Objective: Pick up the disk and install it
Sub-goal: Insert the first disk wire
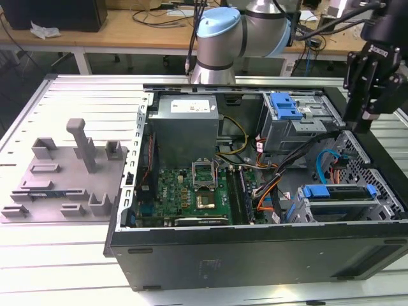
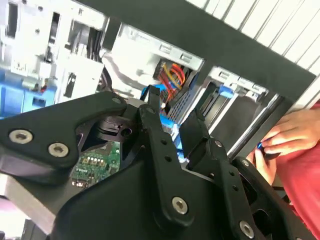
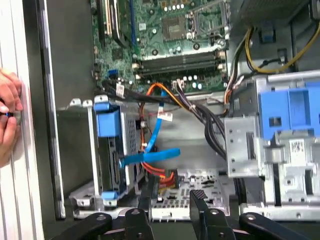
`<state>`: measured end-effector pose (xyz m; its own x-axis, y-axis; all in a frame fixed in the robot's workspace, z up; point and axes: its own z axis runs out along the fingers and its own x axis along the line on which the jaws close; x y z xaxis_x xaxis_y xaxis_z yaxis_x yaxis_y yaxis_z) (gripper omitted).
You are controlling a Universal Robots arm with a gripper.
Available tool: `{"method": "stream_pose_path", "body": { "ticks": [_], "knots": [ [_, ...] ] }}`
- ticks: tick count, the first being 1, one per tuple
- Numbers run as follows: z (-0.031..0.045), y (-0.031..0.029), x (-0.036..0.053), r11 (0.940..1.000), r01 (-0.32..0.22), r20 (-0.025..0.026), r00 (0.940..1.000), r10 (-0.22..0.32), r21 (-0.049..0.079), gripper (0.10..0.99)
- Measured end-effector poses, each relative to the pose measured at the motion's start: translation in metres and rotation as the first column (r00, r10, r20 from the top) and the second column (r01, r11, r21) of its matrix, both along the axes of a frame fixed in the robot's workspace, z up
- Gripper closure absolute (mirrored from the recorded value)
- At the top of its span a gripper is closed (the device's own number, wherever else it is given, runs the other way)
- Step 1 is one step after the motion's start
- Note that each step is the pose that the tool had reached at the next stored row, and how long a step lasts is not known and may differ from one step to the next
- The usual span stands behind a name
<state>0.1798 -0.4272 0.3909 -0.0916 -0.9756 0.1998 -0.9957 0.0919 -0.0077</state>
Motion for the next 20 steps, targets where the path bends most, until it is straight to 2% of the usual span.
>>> {"method": "stream_pose_path", "body": {
  "ticks": [3,5,8,10,12,15,17,20],
  "knots": [
    [-0.0045,-0.0076,0.0006,1.0,0.008,0.0001,1.0,-0.008,0.001,0.647],
    [-0.0057,-0.0093,0.0008,0.9999,0.013,0.0001,0.9999,-0.013,0.001,0.647],
    [-0.0078,-0.0098,0.0009,0.9997,0.026,0.0008,0.9997,-0.026,-0.003,0.647],
    [-0.0089,-0.0099,0.0009,0.9992,0.033,0.0016,0.9994,-0.033,-0.024,0.647],
    [-0.0097,-0.0098,0.0009,0.9983,0.048,0.0021,0.9988,-0.048,-0.032,0.647],
    [-0.0115,-0.0098,0.0009,0.9951,0.093,0.0022,0.9957,-0.093,-0.032,0.647],
    [-0.0146,-0.0099,0.0008,0.9899,0.138,0.0029,0.9905,-0.138,-0.033,0.647],
    [-0.017,-0.0097,0.0008,0.9864,0.16,0.0045,0.987,-0.16,-0.036,0.647]
  ]
}}
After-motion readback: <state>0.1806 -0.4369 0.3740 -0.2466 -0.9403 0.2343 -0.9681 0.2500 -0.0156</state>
